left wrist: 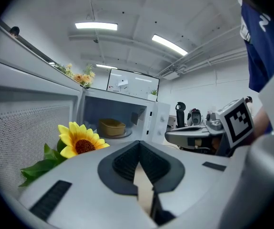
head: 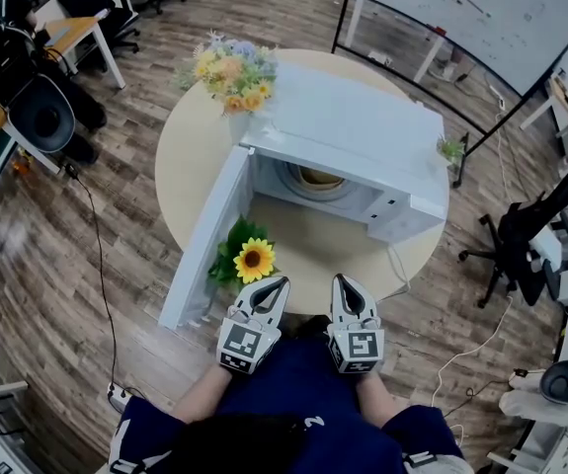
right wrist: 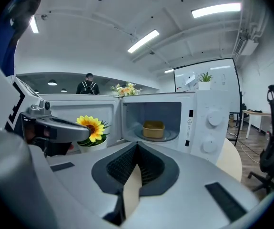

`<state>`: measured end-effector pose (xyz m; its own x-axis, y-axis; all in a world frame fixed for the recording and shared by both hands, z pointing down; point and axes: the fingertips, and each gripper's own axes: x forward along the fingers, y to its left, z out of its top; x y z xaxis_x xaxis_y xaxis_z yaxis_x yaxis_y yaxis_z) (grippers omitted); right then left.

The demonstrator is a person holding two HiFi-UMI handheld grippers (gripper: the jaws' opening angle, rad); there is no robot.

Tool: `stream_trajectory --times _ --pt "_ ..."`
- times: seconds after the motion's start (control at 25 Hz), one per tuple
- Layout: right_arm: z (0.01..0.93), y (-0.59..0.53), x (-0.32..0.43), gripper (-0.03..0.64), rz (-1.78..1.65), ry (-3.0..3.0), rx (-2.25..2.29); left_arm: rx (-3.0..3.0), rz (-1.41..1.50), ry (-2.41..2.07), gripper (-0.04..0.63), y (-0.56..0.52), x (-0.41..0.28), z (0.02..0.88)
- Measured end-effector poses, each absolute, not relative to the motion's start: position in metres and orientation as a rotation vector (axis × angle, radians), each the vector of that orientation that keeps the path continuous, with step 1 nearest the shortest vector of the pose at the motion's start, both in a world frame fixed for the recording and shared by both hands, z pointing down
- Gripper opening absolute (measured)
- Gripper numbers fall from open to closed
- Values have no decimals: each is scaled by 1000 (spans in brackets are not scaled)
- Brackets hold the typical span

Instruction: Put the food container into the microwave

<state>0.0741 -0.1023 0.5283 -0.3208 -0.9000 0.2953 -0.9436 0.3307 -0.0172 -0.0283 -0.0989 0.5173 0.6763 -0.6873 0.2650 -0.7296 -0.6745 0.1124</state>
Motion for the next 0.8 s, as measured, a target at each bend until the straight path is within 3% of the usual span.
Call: stream_trajectory --times 0.8 --pt "542 -90 78 9 270 -2315 1664 2672 293 -1178 3 -98 -35 519"
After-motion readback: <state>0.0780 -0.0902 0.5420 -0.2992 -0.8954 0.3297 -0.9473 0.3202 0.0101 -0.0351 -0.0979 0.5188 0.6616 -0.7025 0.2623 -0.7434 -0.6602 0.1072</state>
